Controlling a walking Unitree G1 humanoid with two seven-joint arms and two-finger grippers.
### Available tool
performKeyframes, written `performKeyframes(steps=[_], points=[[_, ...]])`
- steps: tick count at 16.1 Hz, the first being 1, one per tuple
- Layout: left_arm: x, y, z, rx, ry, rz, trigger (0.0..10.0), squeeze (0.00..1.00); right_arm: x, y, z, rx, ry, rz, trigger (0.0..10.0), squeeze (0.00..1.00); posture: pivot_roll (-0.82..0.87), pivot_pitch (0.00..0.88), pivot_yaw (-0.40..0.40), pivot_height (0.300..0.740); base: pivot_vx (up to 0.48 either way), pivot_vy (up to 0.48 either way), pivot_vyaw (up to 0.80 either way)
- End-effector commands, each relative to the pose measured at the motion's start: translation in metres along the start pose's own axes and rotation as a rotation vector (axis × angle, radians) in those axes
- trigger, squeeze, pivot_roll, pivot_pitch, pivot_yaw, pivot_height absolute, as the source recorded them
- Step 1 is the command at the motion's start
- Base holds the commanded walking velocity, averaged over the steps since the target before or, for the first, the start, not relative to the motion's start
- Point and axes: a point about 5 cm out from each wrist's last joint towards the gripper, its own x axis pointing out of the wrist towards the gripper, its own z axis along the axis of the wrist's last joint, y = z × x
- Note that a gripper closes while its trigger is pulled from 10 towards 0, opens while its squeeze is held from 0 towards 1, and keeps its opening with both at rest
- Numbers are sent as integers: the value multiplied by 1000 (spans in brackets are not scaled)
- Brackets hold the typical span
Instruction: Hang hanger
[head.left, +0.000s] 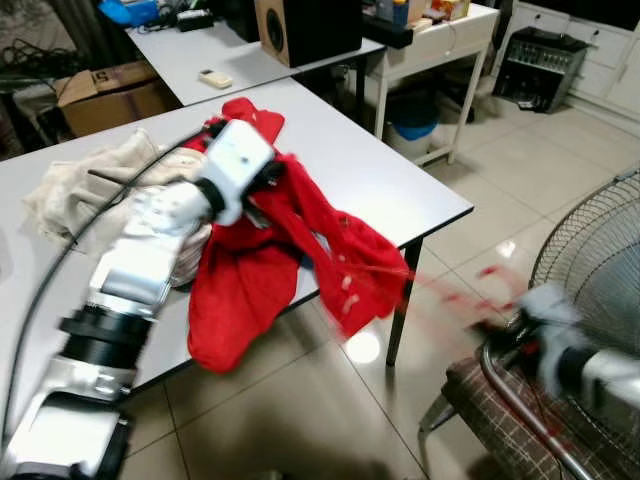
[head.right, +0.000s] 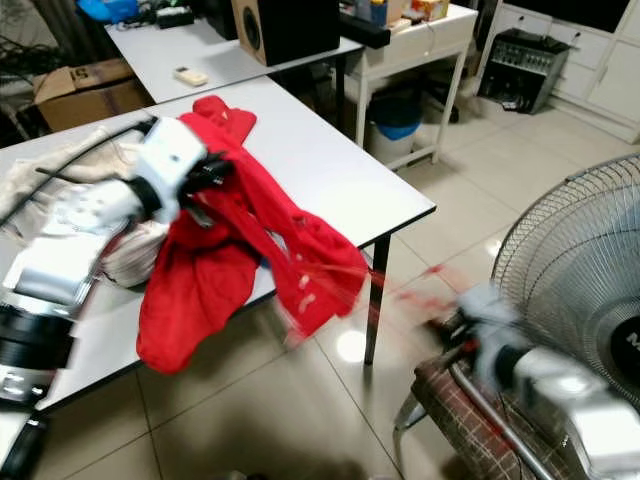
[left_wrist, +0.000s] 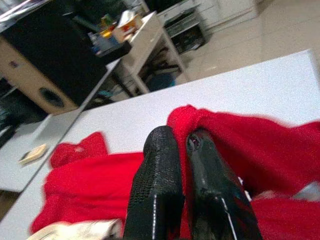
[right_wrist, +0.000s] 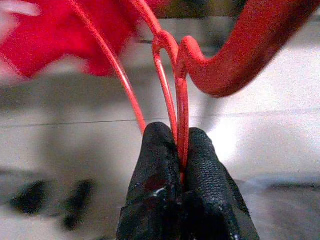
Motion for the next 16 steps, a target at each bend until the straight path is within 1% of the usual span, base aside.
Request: performKeyframes(steps=[1, 2, 3, 4, 5, 6, 7, 8, 9, 10, 11, 12, 13, 15, 16], points=[[-7, 19, 4, 29, -10, 61, 0, 0, -8, -20, 15, -48, -56, -137, 10000, 0, -217, 24, 62, 740, 0, 0, 0], [-17, 33, 1, 87, 1, 71, 0, 0, -23, -31, 70, -68, -293, -229, 10000, 0, -213, 20, 49, 740, 0, 0, 0], [-19, 30, -2, 99, 6, 44, 0, 0, -27, -26, 87, -79, -353, -198, 10000, 0, -212, 19, 47, 740, 0, 0, 0], [-21, 17, -13, 89, 32, -11, 0, 0, -27, -9, 102, -128, -392, -96, 10000, 0, -208, 17, 37, 740, 0, 0, 0], [-19, -4, -23, 48, 48, -59, 0, 0, -20, 9, 105, -158, -404, 1, 10000, 0, -207, 16, 32, 740, 0, 0, 0], [-17, -13, -25, 23, 46, -67, 0, 0, -18, 18, 105, -166, -405, 40, 10000, 0, -207, 16, 32, 740, 0, 0, 0], [-12, -28, -29, -25, 39, -63, 0, 0, -18, 34, 104, -193, -416, 119, 10000, 0, -206, 15, 29, 740, 0, 0, 0], [-3, -39, -32, -106, 28, -24, 0, 0, -26, 49, 106, -185, -458, 230, 10000, 0, -209, 15, 30, 740, 0, 0, 0], [-1, -42, -33, -135, 27, -10, 0, 0, -30, 53, 107, -171, -470, 272, 10000, 0, -212, 16, 33, 740, 0, 0, 0], [7, -41, -34, -212, 28, 37, 0, 0, -40, 66, 103, -146, -460, 387, 10000, 0, -215, 16, 36, 740, 0, 0, 0], [11, -36, -34, -219, 36, 66, 0, 0, -41, 69, 97, -132, -416, 430, 10000, 0, -218, 16, 40, 740, 0, 0, 0], [15, -28, -30, -210, 36, 95, 0, 0, -42, 70, 86, -129, -348, 447, 10000, 0, -220, 16, 45, 740, 0, 0, 0], [17, -19, -24, -195, 22, 126, 0, 0, -43, 71, 80, -116, -316, 453, 10000, 0, -223, 16, 52, 740, 0, 0, 0], [19, -8, -11, -144, -10, 131, 0, 0, -46, 75, 72, -88, -264, 490, 10000, 0, -226, 16, 62, 740, 0, 0, 0], [19, -6, -8, -122, -17, 124, 0, 0, -47, 76, 69, -84, -239, 498, 10000, 0, -226, 16, 62, 740, 0, 0, 0]])
